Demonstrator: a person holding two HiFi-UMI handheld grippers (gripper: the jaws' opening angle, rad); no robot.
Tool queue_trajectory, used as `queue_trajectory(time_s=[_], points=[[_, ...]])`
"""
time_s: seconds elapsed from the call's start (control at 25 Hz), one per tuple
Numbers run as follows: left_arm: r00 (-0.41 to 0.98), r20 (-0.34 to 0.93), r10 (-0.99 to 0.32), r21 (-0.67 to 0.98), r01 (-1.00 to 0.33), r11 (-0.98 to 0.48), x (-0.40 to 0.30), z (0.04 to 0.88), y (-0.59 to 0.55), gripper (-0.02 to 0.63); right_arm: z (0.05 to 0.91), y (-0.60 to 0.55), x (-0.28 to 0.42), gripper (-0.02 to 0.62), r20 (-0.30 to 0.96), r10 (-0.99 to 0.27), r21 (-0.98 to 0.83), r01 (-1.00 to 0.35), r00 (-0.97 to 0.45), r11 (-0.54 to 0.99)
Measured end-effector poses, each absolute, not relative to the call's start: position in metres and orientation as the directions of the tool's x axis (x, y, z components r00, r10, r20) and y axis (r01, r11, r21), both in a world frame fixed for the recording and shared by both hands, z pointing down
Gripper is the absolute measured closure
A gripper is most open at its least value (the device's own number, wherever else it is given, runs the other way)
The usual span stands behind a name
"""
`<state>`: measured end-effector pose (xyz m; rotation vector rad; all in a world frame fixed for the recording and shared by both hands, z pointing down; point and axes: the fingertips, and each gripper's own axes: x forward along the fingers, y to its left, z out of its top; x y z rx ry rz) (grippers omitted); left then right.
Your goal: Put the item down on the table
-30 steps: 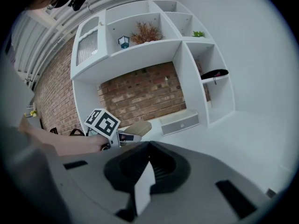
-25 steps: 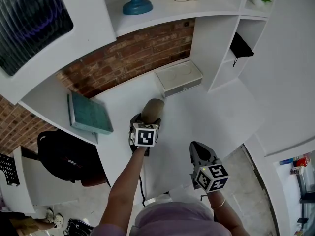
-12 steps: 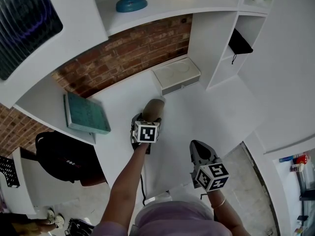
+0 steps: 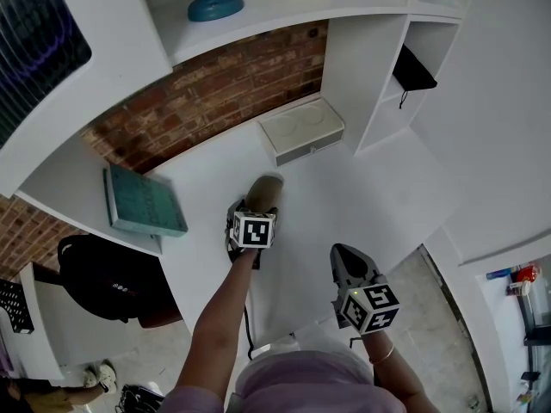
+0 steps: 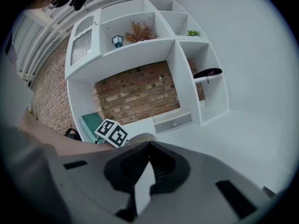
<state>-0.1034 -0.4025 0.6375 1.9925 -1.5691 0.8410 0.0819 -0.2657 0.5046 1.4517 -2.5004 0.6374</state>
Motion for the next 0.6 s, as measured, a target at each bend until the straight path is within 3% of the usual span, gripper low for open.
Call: queue_trajectory(time_s=[0.6], points=[[0.168,0.705,-0.688,-0.009,-0.969,-0.246,-0.1013,0.6470,-0.4023,0.219,0.5054,-0.2676,0.0839,0.594,0.365,-0.778,-0.276,-0.858,-0.511,0.433]])
